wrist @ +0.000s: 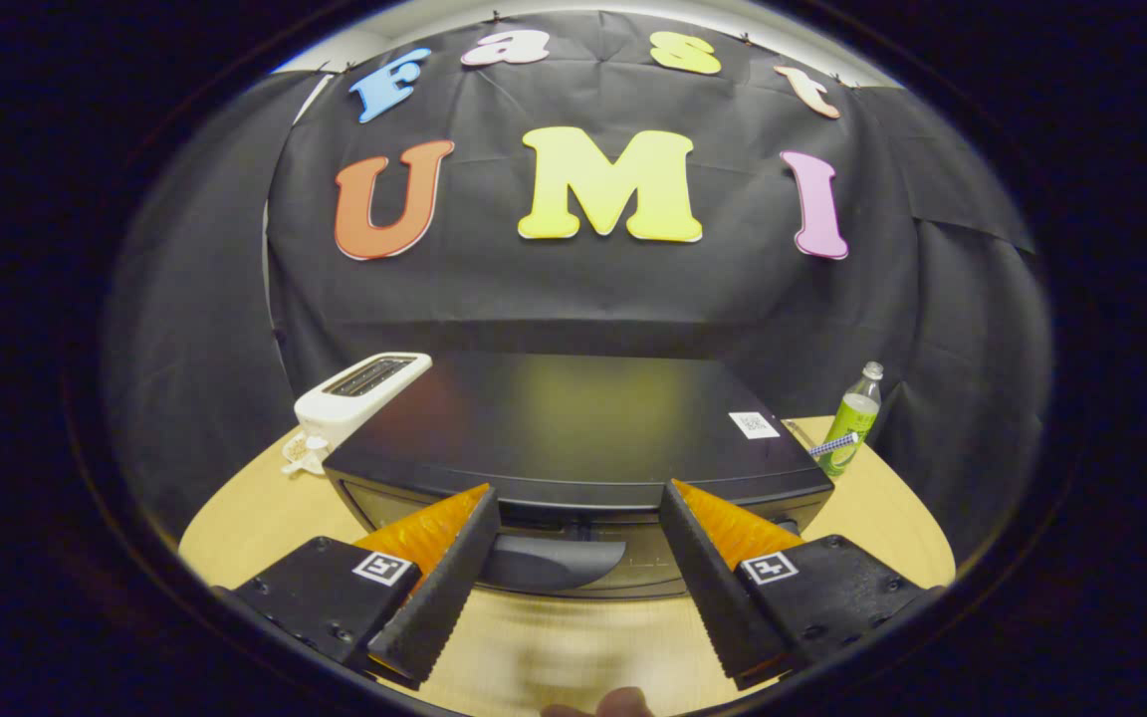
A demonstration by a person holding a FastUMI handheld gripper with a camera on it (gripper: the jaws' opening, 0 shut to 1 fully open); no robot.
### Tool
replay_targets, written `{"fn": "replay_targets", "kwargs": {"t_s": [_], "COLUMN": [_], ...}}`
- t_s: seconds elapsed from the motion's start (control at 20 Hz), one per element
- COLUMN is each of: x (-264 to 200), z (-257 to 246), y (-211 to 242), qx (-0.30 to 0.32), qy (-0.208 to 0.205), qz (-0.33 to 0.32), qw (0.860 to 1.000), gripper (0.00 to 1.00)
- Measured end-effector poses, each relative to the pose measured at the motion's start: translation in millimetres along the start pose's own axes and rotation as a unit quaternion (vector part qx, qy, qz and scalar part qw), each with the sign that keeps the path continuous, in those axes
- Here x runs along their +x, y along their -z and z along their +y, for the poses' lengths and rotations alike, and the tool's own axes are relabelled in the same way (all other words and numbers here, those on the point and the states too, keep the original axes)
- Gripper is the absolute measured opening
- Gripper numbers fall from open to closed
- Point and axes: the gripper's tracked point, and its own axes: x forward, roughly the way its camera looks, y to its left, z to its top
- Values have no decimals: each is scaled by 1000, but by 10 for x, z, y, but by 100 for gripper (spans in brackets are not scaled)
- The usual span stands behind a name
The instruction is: Open the toaster oven, put the food inside, and close the toaster oven door.
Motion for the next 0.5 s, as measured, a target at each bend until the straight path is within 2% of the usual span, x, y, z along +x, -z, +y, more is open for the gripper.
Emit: {"fn": "replay_targets", "kwargs": {"t_s": [0.15, 0.5], "x": [-9, -309], "z": [16, 46], "y": [12, 373], "qx": [1, 13], "qy": [-1, -7], "qz": [-12, 21], "qw": [1000, 1000], "gripper": [100, 100]}}
